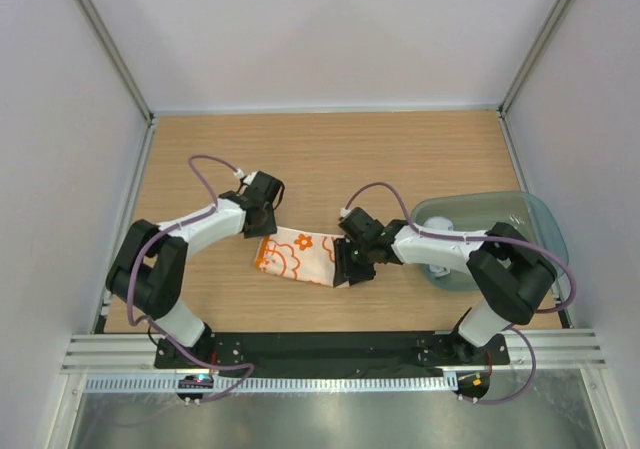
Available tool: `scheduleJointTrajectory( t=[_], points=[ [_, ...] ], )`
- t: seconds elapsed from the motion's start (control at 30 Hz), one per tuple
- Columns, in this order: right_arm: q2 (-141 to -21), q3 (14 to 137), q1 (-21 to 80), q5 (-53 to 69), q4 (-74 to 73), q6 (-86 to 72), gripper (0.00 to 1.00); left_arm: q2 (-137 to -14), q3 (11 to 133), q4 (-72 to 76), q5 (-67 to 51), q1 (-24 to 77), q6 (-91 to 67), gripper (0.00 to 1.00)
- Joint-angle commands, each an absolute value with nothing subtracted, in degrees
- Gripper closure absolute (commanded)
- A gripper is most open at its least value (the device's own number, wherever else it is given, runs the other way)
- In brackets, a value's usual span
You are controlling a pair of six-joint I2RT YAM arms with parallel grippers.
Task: Roll the towels
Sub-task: Fold the towel
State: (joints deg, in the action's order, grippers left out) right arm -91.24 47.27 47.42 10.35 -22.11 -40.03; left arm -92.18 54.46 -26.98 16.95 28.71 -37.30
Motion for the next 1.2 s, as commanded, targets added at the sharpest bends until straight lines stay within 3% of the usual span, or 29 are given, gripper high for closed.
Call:
scheduleJointTrajectory(
  t=[0.0,0.17,0.27,0.33,0.43,0.53,0.67,0.77,1.17],
  points=[
    [-93.3,45.6,47.7,6.4,-29.1,-38.8,0.47,-91.3,54.5,-26.6,19.5,28.7,-37.8,0.57],
    [-89.0,49.1,47.8,4.3,-33.1,-38.0,0.37,-86.4,56.6,-31.0,20.7,28.7,-38.1,0.48],
    [-86.1,52.5,47.7,2.7,-37.6,-37.0,0.31,-82.5,58.2,-34.6,21.4,28.6,-38.5,0.47],
    [-84.6,54.2,47.8,2.1,-40.8,-36.5,0.25,-79.6,59.1,-36.5,21.8,28.6,-38.9,0.48],
    [-82.1,57.3,47.8,1.6,-43.2,-36.3,0.25,-75.0,58.3,-38.6,20.4,28.7,-39.9,0.59],
    [-80.9,58.8,47.8,3.8,-41.8,-36.3,0.41,-70.9,55.6,-38.5,17.0,29.3,-41.0,0.69],
    [-82.6,58.6,47.8,8.4,-37.6,-37.7,0.71,-70.4,51.8,-38.1,15.3,31.1,-43.1,0.84],
    [-85.6,58.0,47.8,11.0,-32.5,-39.4,0.81,-71.3,49.0,-37.0,14.2,32.3,-44.9,0.89],
    [-95.4,52.9,46.7,12.4,-23.3,-40.1,0.87,-74.8,43.9,-30.3,11.4,33.0,-46.4,0.9]
  ],
)
